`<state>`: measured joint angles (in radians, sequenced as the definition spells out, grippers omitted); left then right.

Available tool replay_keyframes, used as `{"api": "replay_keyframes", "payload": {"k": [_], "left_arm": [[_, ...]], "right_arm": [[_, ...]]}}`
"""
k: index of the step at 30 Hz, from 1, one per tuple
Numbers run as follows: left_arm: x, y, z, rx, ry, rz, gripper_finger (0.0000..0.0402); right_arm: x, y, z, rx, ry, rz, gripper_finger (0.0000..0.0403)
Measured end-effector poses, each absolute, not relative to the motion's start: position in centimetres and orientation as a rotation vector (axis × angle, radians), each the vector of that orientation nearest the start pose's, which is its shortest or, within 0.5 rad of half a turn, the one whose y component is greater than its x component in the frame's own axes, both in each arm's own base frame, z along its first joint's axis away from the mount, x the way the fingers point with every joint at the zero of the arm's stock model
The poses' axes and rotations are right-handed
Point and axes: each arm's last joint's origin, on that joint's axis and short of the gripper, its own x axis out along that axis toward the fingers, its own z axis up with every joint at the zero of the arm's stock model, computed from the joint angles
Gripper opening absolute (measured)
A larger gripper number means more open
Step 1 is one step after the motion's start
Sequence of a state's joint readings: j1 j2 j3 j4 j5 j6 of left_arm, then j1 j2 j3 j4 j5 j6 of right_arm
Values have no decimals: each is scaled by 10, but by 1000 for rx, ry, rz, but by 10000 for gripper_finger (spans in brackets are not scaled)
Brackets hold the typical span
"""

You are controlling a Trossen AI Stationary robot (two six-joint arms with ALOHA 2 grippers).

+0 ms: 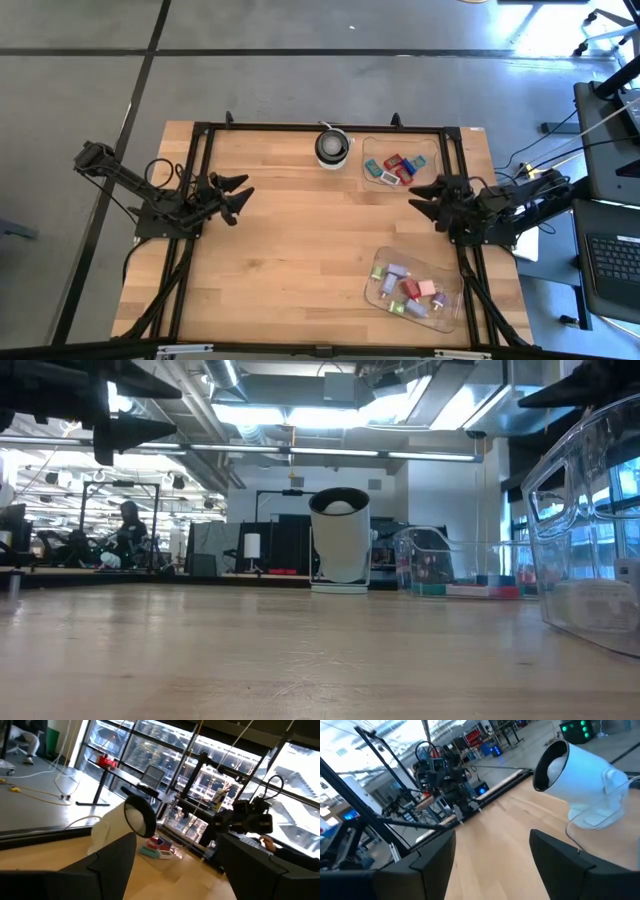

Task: Pick & Place Office items
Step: Return to Home Position

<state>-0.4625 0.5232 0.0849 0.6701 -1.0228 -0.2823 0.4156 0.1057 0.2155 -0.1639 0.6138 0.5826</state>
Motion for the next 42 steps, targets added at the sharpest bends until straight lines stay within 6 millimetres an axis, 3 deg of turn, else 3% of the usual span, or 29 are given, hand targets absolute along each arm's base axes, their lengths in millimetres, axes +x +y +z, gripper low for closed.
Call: {"api": "replay_keyframes", "payload": {"k": [11, 20, 27, 33, 42], "left_arm": [[121, -26, 202, -426, -235, 519, 276], [131, -17, 178, -508, -79, 506, 276], [136, -6, 166, -482, -5, 591, 276], [129, 2, 139, -520, 74, 630, 276], [129, 0, 133, -558, 139, 588, 276]], "right_arm": [[96, 24, 175, 628, -123, -172, 258], [96, 24, 176, 592, -121, -182, 258], [96, 22, 173, 576, -111, -252, 258], [96, 22, 169, 560, -79, -276, 258], [96, 22, 169, 561, -77, -269, 258]]}}
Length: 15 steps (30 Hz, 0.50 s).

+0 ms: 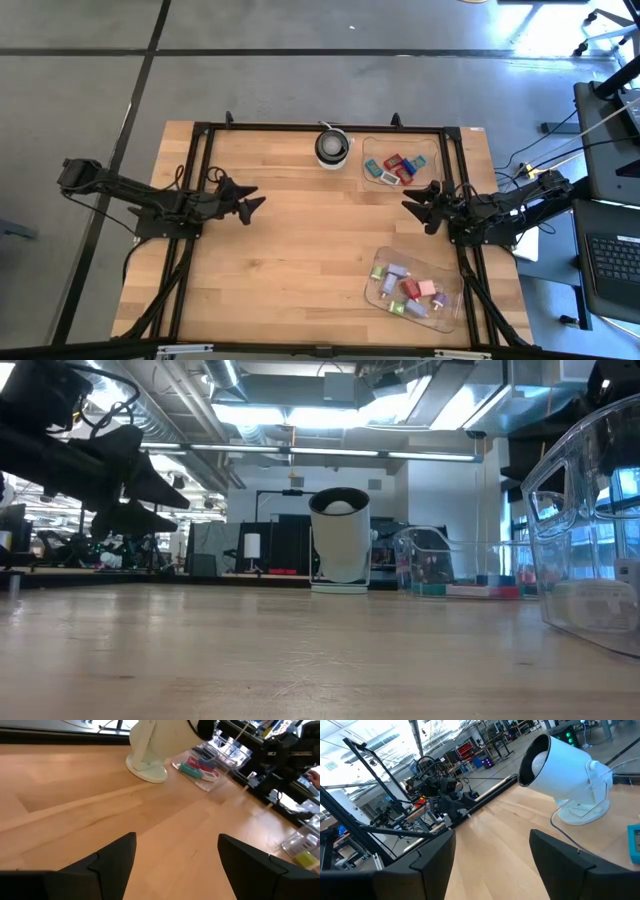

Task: Pick & Place Office items
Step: Return to Home Position

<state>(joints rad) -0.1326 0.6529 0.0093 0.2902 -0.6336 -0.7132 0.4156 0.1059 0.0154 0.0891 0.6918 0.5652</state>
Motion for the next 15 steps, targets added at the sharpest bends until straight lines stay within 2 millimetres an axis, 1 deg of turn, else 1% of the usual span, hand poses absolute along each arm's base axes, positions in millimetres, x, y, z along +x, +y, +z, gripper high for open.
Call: {"api": "replay_keyframes", "payload": {"k": [7, 15], "left_arm": [[128, 0, 134, -559, 142, 579, 276], [122, 1, 151, -627, -9, 530, 276]], "right_arm": [[96, 22, 169, 562, -78, -269, 258], [93, 21, 173, 593, -124, -256, 258]]}}
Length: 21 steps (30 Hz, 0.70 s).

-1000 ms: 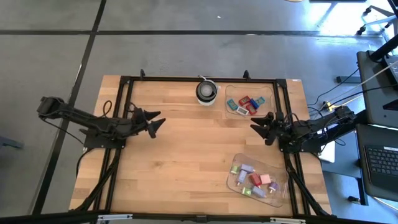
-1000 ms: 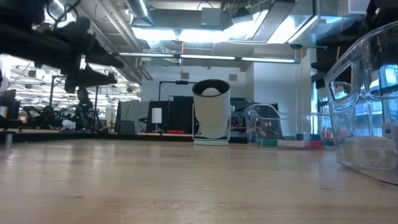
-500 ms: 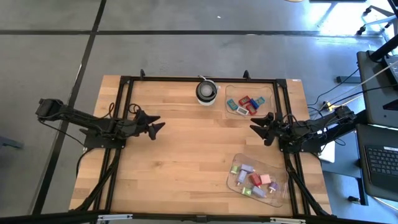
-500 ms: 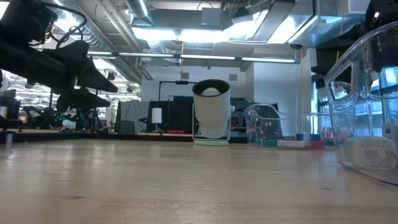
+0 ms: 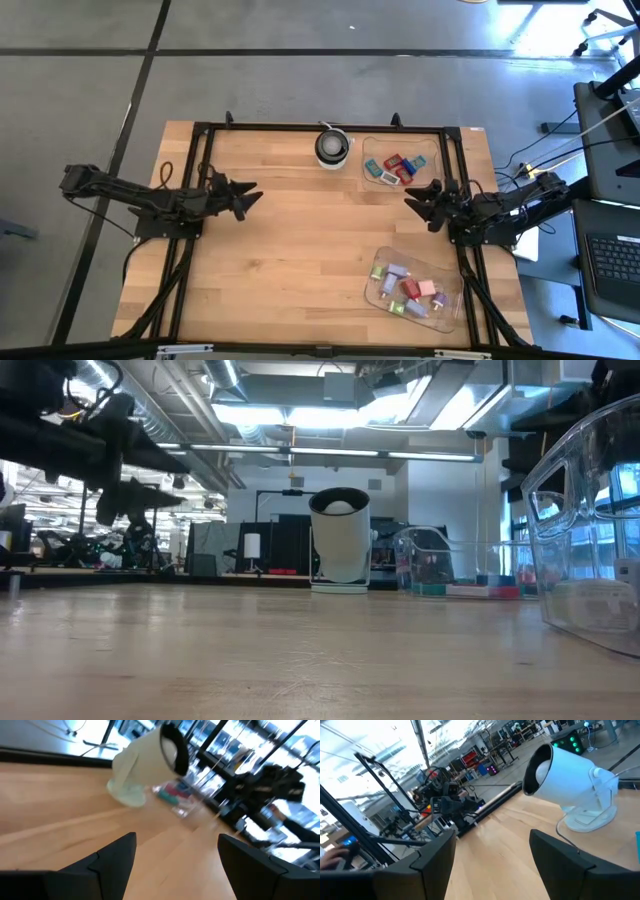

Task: Pick & Place Office items
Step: Return to Home Position

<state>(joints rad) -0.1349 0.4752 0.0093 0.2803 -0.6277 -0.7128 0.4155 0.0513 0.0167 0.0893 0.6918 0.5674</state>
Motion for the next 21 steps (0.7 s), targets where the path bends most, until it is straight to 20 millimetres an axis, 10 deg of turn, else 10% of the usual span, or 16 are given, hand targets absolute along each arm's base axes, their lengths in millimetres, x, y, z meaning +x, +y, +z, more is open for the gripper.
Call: {"api": "replay_keyframes", "payload": {"k": [21], "left_arm": [[94, 4, 188, -784, -391, 392, 276]], "right_arm": [[89, 19, 177, 619, -167, -244, 258]]}}
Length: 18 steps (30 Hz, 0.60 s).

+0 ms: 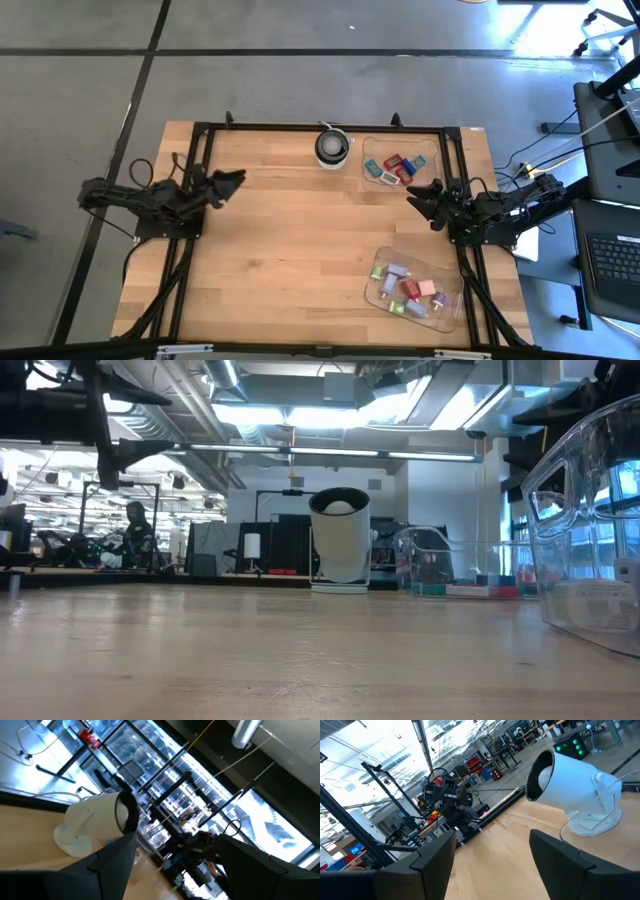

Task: Pick & Place Office items
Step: Return to Home Position

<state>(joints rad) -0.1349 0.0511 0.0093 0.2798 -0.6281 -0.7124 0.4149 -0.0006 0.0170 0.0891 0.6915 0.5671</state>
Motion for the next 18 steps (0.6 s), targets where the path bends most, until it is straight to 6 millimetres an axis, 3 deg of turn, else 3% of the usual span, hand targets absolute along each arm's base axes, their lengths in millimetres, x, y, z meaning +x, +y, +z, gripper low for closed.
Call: {"api": "replay_keyframes", "payload": {"k": [18], "left_arm": [[90, 5, 191, -799, -430, 381, 276]], "right_arm": [[89, 19, 177, 619, -167, -244, 258]]}}
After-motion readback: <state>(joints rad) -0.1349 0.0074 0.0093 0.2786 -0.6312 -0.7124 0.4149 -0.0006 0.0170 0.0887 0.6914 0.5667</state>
